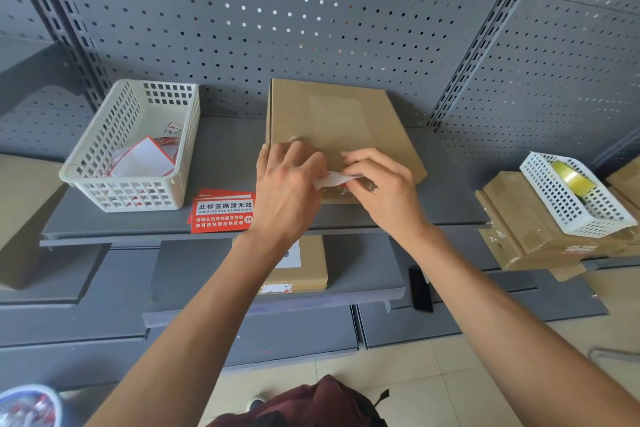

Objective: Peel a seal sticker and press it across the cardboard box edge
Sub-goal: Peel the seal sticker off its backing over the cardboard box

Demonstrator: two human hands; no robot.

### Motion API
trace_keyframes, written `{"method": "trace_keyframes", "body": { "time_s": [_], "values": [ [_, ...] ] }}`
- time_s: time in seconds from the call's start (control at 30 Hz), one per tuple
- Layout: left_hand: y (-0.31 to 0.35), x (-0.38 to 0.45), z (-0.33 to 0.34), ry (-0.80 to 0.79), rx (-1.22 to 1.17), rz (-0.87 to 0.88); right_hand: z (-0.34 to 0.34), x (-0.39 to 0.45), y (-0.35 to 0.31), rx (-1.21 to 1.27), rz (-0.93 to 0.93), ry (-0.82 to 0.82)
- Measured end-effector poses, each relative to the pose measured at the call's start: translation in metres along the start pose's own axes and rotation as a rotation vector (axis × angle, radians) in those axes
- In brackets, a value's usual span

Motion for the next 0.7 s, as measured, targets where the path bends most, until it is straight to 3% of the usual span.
{"method": "trace_keyframes", "body": {
  "time_s": [0.37, 0.7],
  "values": [
    [-0.003, 0.007, -0.003, -0.063, -0.050, -0.101, -0.020, -0.009, 0.027, 0.046, 0.225, 0.008],
    [-0.019, 0.022, -0.008, -0.143, -0.219, -0.216, -0.016, -0.003, 0.042, 0.098, 0.435, -0.084]
  ]
}}
Point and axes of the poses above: each hand's wrist, its own x-axis towards the middle knuckle, its own z-axis out of the palm, y = z × x, the point moved 9 cm from there along x, towards the middle knuckle, and after that the axes turned 13 degrees about -z, right-handed, at the moved point
